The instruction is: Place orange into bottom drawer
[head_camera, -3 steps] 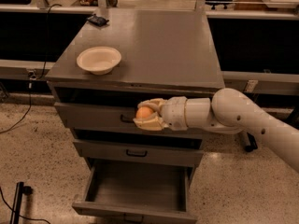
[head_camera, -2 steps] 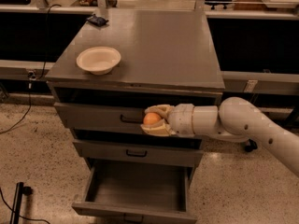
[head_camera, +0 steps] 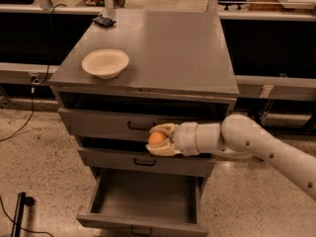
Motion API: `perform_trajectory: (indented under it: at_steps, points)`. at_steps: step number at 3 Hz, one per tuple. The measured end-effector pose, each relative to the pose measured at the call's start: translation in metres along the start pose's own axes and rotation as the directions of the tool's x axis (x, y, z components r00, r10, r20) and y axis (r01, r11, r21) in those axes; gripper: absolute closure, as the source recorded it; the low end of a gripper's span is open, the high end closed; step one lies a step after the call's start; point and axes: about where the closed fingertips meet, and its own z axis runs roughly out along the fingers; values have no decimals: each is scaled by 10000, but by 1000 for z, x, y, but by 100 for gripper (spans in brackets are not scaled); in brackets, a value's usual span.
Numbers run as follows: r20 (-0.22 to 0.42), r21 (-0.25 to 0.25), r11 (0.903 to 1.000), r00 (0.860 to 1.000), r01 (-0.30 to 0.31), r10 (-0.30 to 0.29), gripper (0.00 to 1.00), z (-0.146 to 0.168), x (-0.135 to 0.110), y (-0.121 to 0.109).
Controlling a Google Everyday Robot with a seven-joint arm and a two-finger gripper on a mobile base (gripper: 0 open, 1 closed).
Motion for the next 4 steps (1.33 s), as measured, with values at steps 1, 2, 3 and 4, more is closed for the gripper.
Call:
perform_trajectory:
  at_steps: [1, 2, 3, 4]
  points:
    - [-102, 273, 9983, 9986, 518, -516, 100, 15, 74, 20]
    - [-117, 370, 9930, 9937, 1119, -1116, 100, 14, 107, 26]
    - [-95, 344, 9919, 9925, 1225, -1223, 100, 16, 110, 28]
    - [57, -367, 9947, 9953, 965, -964, 100, 32, 119, 33]
